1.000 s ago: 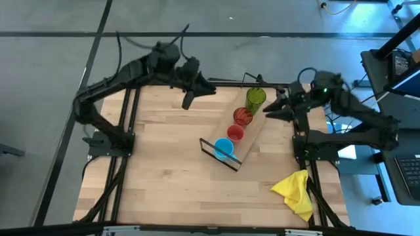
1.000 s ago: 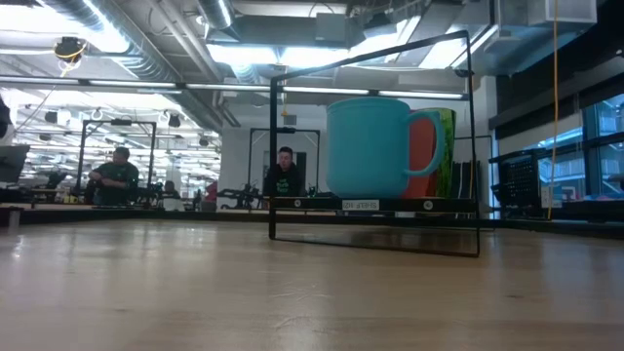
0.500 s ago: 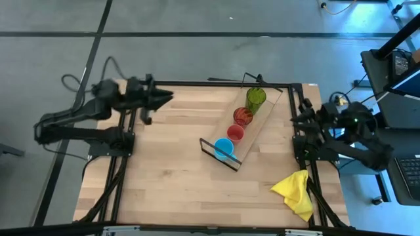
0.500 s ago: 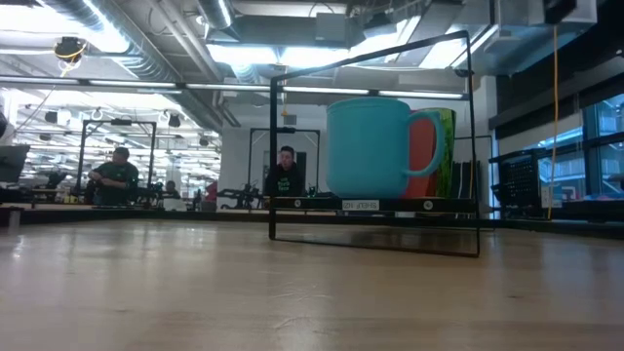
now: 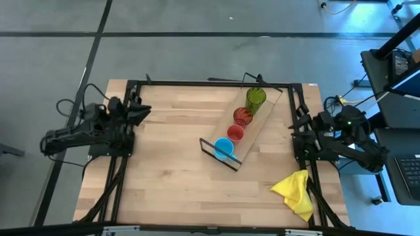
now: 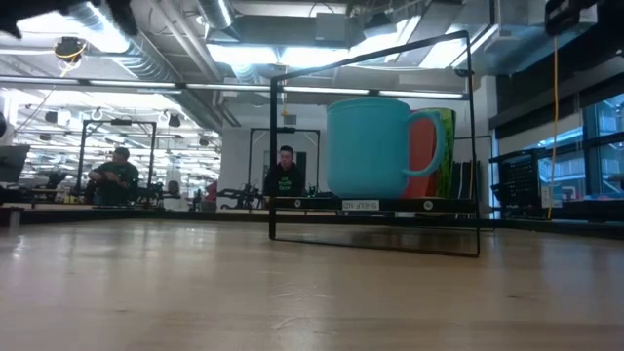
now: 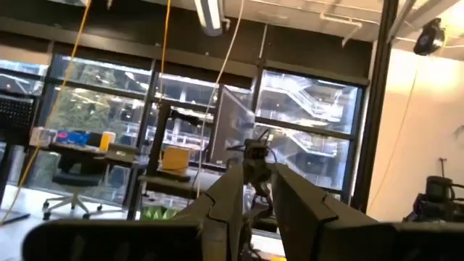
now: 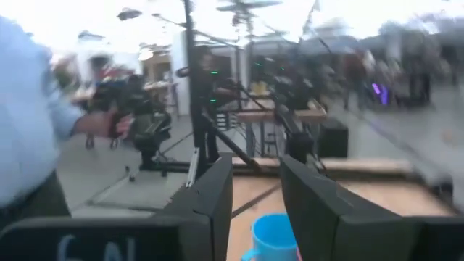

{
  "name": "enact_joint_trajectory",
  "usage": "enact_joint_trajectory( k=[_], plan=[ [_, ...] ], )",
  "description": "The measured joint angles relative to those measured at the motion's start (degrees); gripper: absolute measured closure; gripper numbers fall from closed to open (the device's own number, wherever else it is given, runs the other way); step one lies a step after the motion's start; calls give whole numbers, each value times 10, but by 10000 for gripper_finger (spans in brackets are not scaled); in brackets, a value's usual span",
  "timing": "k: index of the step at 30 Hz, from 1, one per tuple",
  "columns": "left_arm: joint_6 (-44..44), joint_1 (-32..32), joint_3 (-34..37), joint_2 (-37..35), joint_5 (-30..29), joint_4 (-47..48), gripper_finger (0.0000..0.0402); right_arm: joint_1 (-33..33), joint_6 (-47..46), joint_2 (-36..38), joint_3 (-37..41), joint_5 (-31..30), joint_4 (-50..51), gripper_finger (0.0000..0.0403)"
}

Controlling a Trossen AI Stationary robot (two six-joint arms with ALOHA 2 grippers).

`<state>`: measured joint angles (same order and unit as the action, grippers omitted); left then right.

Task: Stack small to large cups/mugs on shelf
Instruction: Return to Home Position

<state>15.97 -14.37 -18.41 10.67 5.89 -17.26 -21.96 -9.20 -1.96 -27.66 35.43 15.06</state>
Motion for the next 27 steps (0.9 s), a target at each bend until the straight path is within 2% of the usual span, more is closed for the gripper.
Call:
enact_joint_trajectory(
  k=[2,6,9,13,16,17,22,24,27],
  plan=[
    [0,1,28,-38,-4,10,333,0,39,0,0,18,-9,285],
    [1,0,89,-105,-7,11,333,0,80,0,19,7,-15,285],
    [5,0,134,-105,-17,-23,333,0,79,2,65,7,-58,285],
    [12,0,178,-105,-61,-104,333,0,38,9,171,22,-247,285],
    [-3,0,175,-106,-65,-122,333,0,-26,10,252,18,-402,285],
    [-14,0,174,-105,-61,-122,333,0,-41,9,272,17,-424,285],
    [-39,1,179,-106,-6,-90,333,1,-56,7,266,12,-383,285],
    [-18,0,180,-105,7,-45,333,1,-54,8,271,18,-380,285],
    [-1,0,180,-105,12,19,333,1,-39,7,273,16,-324,285]
  ],
)
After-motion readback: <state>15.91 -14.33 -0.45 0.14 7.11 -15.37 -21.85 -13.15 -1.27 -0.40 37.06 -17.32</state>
